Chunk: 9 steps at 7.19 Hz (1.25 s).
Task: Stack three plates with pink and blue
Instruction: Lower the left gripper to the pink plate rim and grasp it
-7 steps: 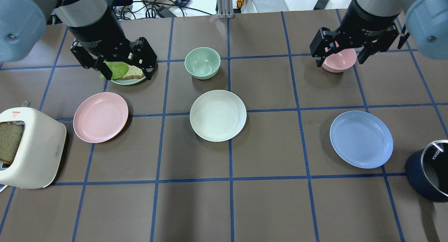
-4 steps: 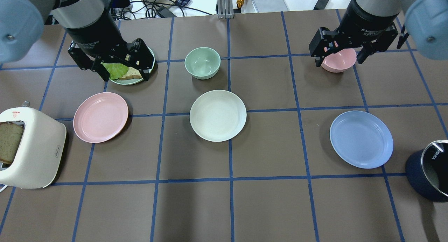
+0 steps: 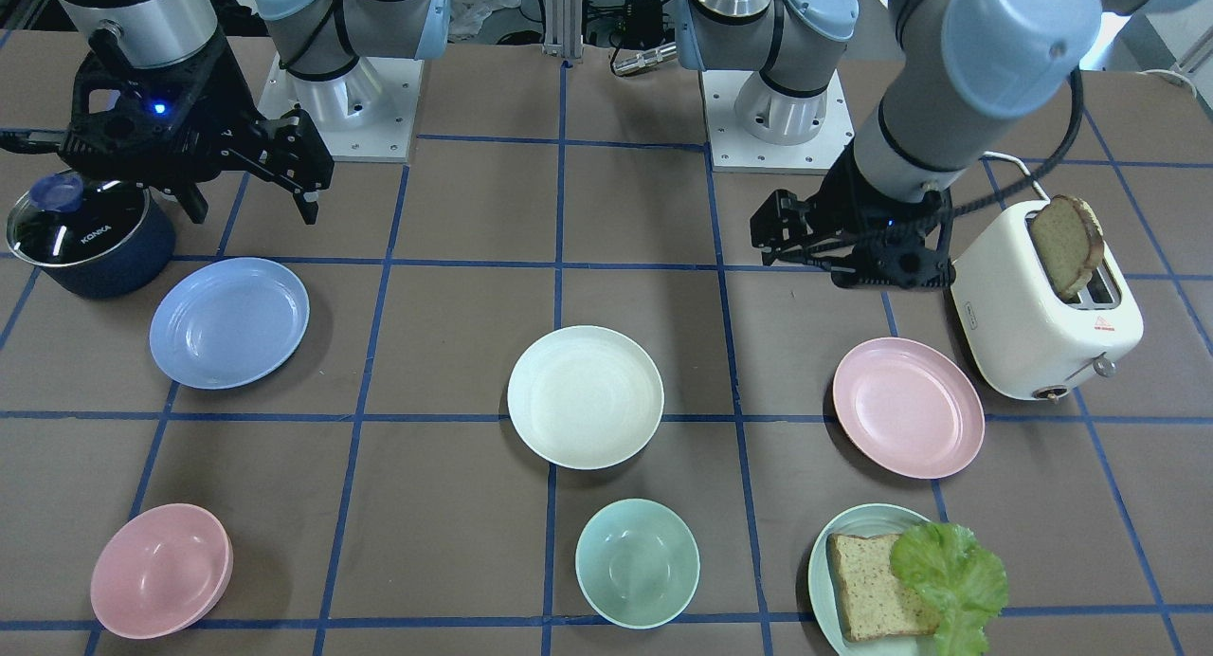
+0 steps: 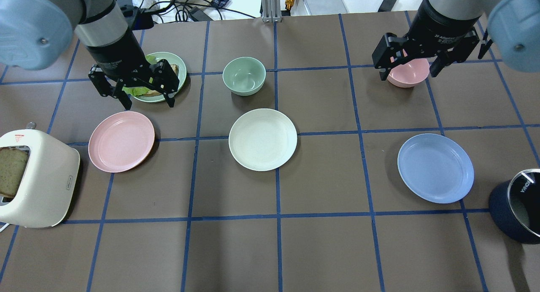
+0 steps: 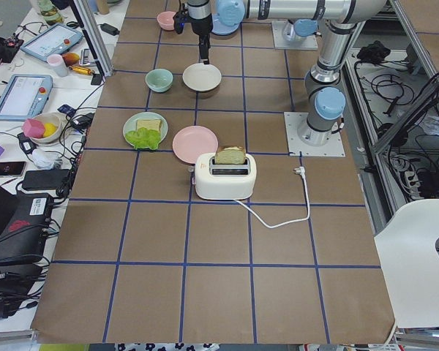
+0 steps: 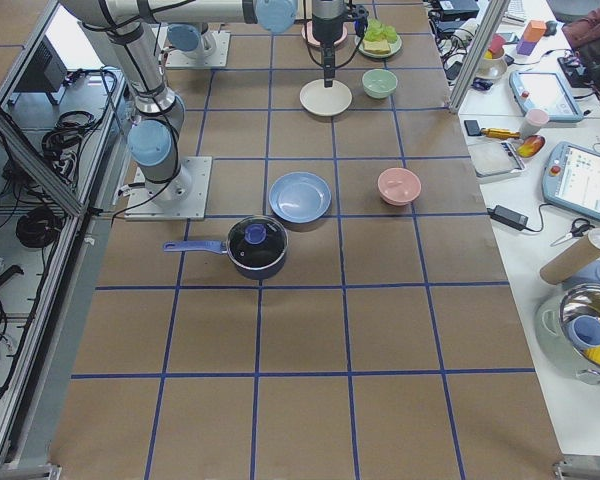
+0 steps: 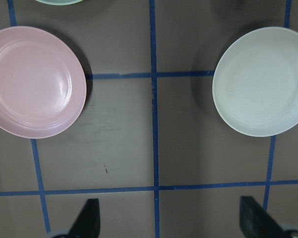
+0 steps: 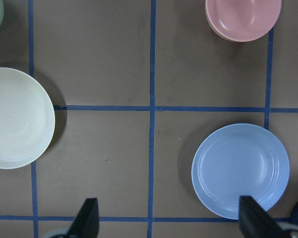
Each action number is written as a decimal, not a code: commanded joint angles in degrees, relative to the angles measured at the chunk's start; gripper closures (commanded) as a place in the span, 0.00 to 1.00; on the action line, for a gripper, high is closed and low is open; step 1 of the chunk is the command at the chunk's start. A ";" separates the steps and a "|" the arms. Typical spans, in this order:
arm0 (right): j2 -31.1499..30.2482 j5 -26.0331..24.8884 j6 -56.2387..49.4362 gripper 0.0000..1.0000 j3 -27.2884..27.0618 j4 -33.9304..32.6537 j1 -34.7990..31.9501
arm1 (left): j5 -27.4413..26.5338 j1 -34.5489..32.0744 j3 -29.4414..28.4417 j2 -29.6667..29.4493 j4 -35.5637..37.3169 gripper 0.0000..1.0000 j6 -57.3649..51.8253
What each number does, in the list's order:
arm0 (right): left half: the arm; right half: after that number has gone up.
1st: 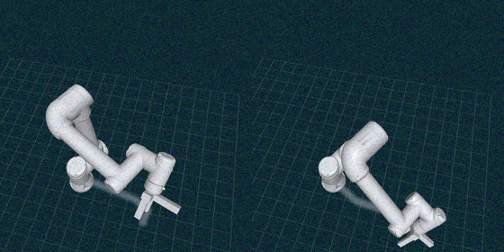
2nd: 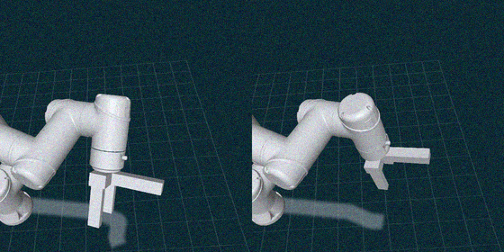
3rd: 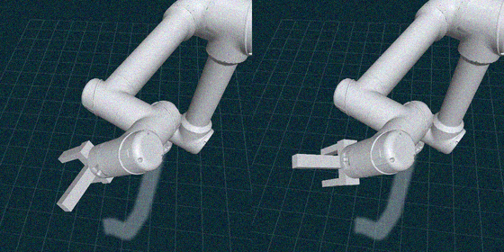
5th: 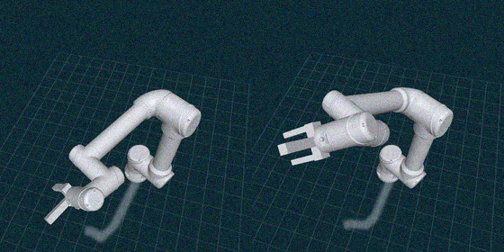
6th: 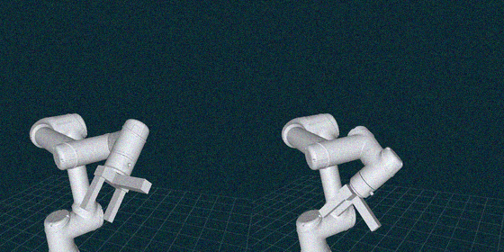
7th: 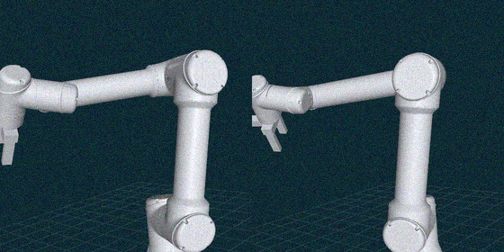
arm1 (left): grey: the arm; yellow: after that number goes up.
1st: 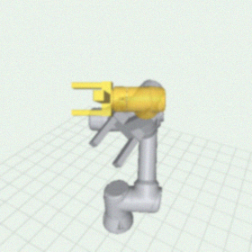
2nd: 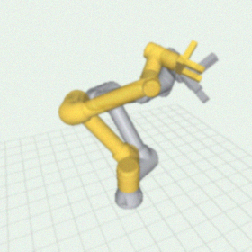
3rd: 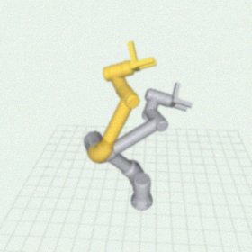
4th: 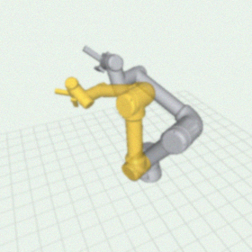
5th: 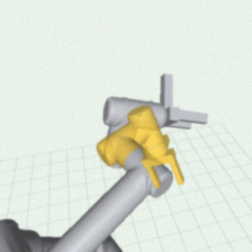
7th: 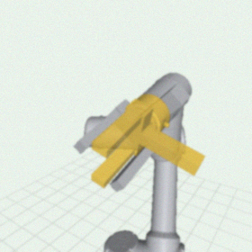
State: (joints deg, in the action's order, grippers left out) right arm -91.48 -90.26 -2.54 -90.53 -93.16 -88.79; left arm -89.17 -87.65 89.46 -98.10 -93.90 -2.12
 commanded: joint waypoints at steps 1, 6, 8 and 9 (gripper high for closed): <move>-0.02 0.35 0.26 0.00 -0.09 0.00 -0.06 | -2.32 2.12 6.13 -4.54 11.64 0.00 -0.25; -0.11 0.00 -0.01 0.00 -0.35 -0.70 0.20 | -11.61 2.74 16.10 -12.19 28.67 0.06 -6.31; -0.11 0.27 0.00 0.00 -0.26 -0.70 0.29 | -12.00 6.24 17.14 -13.78 30.86 0.30 -10.09; -0.19 -0.17 -0.01 0.00 -0.26 -0.70 0.29 | -11.74 6.35 18.20 -14.48 33.84 0.47 -9.92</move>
State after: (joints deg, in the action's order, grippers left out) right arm -91.61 -90.09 -2.53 -90.78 -93.89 -88.55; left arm -100.91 -82.16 106.55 -111.64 -62.91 -11.44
